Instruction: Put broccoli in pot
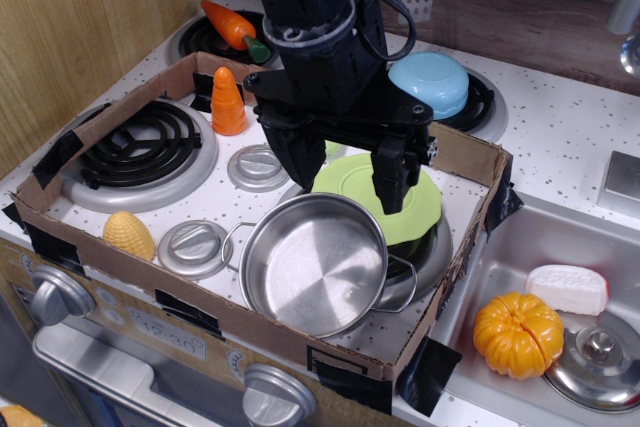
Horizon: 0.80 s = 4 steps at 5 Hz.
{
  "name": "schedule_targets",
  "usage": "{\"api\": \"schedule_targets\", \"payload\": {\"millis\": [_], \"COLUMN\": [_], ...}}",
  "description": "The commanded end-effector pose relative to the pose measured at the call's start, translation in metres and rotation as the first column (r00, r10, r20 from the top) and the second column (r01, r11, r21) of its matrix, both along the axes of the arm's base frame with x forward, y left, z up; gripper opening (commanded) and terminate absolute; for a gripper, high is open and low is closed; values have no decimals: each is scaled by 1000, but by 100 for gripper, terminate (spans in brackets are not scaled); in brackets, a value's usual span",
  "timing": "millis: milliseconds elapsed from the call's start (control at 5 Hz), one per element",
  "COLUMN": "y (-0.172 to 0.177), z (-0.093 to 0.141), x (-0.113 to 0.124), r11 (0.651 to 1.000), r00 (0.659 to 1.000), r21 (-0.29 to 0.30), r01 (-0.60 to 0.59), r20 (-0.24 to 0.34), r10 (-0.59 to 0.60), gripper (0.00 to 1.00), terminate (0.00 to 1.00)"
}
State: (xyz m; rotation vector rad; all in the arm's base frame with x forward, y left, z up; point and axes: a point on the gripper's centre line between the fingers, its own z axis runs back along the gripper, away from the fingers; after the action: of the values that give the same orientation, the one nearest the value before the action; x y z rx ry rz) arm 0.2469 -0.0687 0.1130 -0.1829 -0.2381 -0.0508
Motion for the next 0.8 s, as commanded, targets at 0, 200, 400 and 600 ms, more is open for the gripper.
{"api": "schedule_targets", "payload": {"millis": [0,200,400,600], "y": [0,14,32,49], "z": [0,1,8,29], "x": [0,19,40,53], "r11": [1000,999,996,990], "r00": [1000,1000,998,996], "r21": [0,46,85,137], "r01": [0,-10,-21,-17], "r20": [0,29,67,85], "r10": [0,9,16,5], "gripper": [100,100,100,100], "terminate": [0,0,0,0]}}
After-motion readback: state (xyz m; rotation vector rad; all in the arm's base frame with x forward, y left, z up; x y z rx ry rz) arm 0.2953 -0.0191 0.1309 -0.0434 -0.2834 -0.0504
